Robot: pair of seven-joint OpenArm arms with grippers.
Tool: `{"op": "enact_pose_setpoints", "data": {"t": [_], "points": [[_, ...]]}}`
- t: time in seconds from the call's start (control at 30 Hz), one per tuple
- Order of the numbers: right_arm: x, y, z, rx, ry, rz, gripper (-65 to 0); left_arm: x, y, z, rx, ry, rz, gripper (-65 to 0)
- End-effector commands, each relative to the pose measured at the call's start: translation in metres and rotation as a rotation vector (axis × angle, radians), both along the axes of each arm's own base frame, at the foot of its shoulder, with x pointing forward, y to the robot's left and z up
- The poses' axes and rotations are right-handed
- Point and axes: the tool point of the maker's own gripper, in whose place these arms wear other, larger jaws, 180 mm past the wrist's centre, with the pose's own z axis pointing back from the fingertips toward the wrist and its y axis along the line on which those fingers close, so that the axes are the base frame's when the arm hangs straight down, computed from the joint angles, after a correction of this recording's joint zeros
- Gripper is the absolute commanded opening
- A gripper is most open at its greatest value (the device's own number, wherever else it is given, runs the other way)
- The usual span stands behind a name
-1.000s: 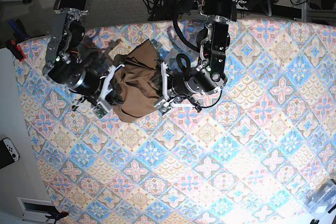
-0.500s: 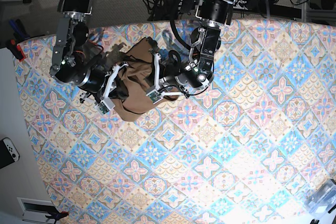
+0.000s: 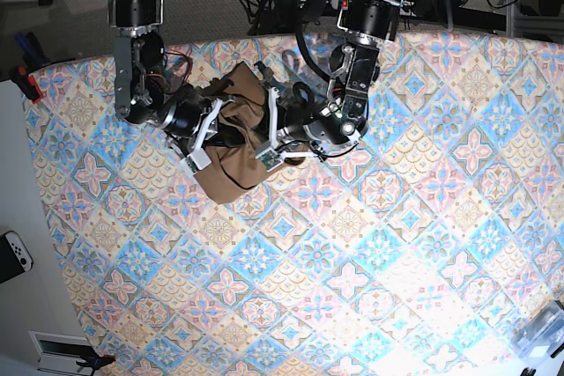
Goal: Layout the t-shirt on the table in an organized manner, then fold the t-shirt properly
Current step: 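Fold the bundle over with both grippers, tucking the loose fabric, then press and square the folded bundle with the left gripper against the right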
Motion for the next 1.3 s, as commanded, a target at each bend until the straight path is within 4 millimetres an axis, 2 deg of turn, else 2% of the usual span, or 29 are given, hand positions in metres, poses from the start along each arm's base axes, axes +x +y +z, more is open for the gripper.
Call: {"op": "enact_pose_setpoints", "data": {"t": [0.0,0.13,0.23,0.33,0.4,0.47,0.53,0.6,0.77,0.83,0.9,1.0,1.13,1.27], "points": [[0.003,-0.001,0.002,-0.018,-0.008,0.014,-65.0,0.004,0.0,0.005,0.012,-0.015,-0.006,-65.0],[0.004,-0.003,0.003,-0.021,-0.013,0.008,-65.0,0.005,0.0,0.021,-0.001,-0.059,0.002,-65.0],[0.013,-0.001,0.023,-0.029,-0.081,0.02,-65.0,0.004,0.006,0.053,0.004,-0.149,0.017,-65.0],[0.003,0.001,0.034,-0.059,-0.104,0.05,-65.0,0.002,0.015,0.077,0.02,-0.214,0.035,-65.0],[0.003,0.004,0.05,-0.067,-0.156,0.063,-65.0,-0.002,0.02,0.085,0.034,-0.232,0.04,-65.0],[0.009,0.008,0.076,-0.081,-0.237,0.08,-65.0,-0.006,0.024,0.089,0.054,-0.238,0.039,-65.0],[0.012,0.011,0.097,-0.1,-0.301,0.096,-65.0,-0.013,0.028,0.085,0.08,-0.214,0.037,-65.0],[0.017,0.001,0.116,-0.133,-0.354,0.075,-65.0,-0.02,0.026,0.081,0.11,-0.191,0.01,-65.0],[0.03,-0.058,0.131,-0.199,-0.382,-0.095,-65.0,-0.053,-0.013,0.079,0.098,-0.18,-0.15,-65.0],[0.033,-0.08,0.134,-0.216,-0.385,-0.162,-65.0,-0.069,-0.033,0.073,0.095,-0.164,-0.236,-65.0],[0.032,-0.095,0.134,-0.228,-0.381,-0.204,-65.0,-0.081,-0.043,0.061,0.11,-0.131,-0.295,-65.0],[0.02,-0.108,0.124,-0.244,-0.344,-0.237,-65.0,-0.084,-0.045,0.041,0.142,-0.075,-0.328,-65.0],[0.012,-0.109,0.117,-0.247,-0.32,-0.237,-65.0,-0.08,-0.047,0.026,0.142,-0.05,-0.335,-65.0],[0.013,-0.109,0.117,-0.247,-0.321,-0.237,-65.0,-0.066,-0.028,0.008,0.17,-0.002,-0.279,-65.0]]}}
